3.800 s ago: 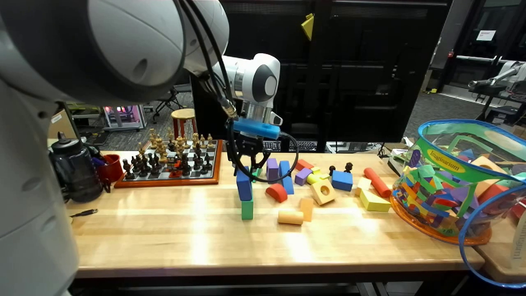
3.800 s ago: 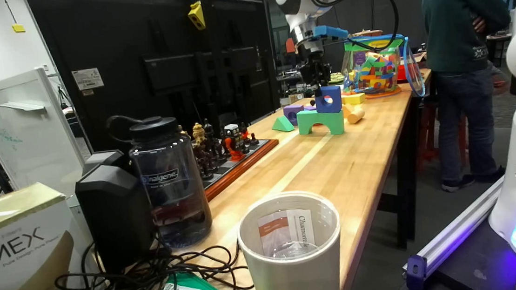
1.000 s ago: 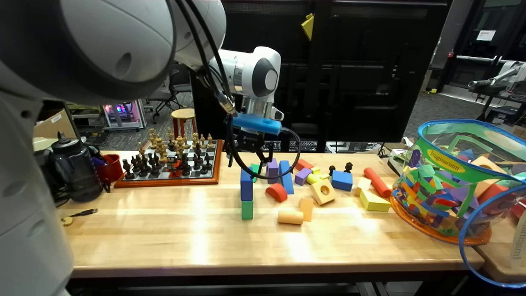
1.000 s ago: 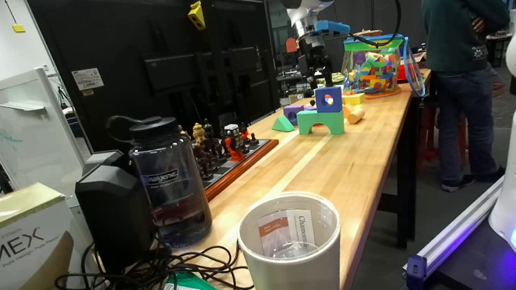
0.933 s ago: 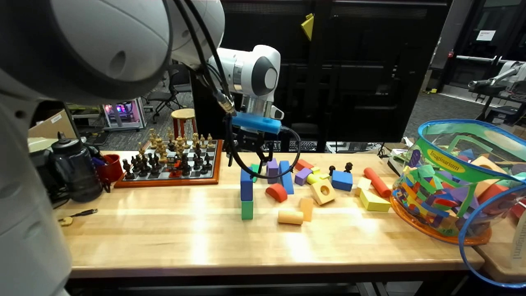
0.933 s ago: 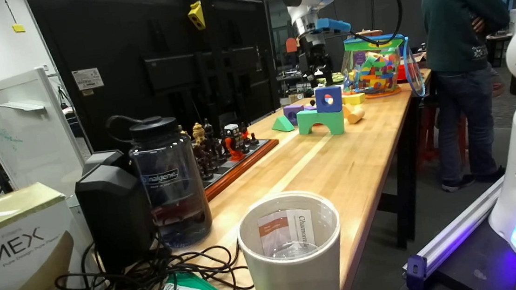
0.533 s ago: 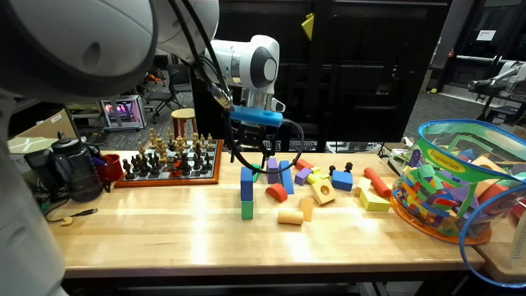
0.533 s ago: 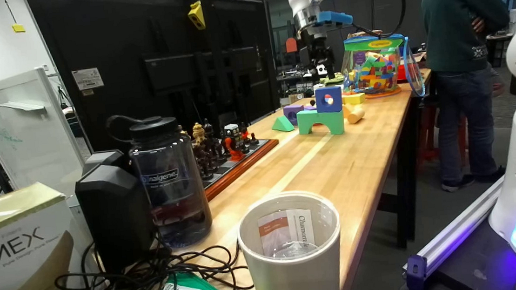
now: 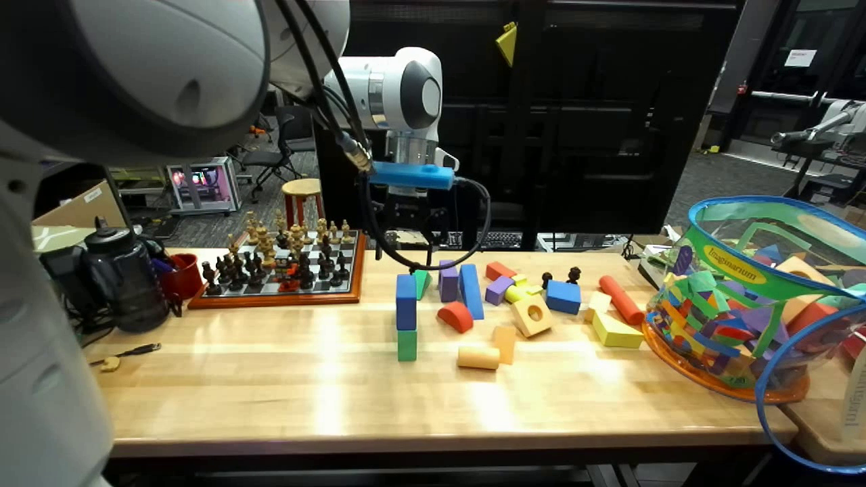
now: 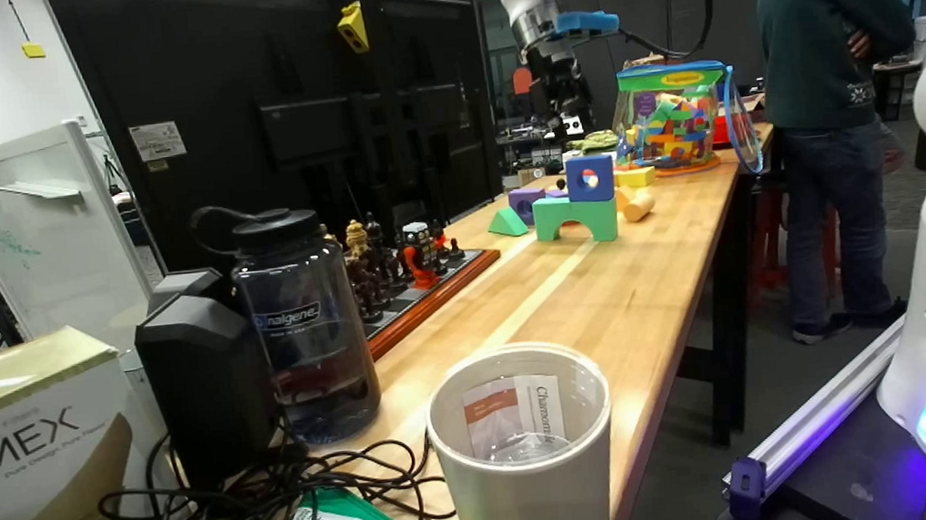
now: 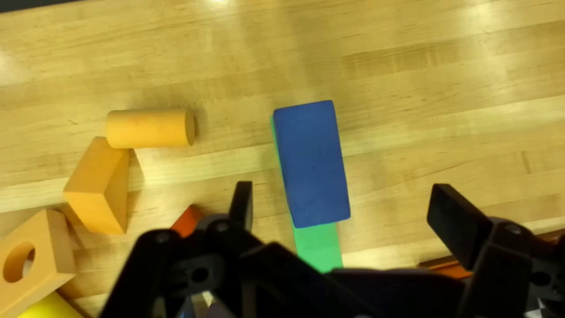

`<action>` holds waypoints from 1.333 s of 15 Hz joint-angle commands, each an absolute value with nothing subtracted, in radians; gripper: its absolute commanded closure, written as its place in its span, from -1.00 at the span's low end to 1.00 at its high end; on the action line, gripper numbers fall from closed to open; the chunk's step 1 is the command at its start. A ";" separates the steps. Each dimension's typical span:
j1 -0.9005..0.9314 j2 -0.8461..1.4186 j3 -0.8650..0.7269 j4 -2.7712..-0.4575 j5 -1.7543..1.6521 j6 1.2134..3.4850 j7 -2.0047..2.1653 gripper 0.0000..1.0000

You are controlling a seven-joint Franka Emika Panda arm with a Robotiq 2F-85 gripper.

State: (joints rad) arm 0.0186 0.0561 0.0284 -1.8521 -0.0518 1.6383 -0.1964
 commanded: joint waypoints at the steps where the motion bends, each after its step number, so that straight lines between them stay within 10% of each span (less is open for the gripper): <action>1: 0.038 0.116 0.043 -1.753 -0.081 1.562 -0.164 -1.00; 20: 0.027 0.411 0.026 -1.239 -0.128 1.356 -0.199 -1.00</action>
State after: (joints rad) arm 0.0199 0.3339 0.0257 -1.3629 -0.0907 1.4029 -0.1877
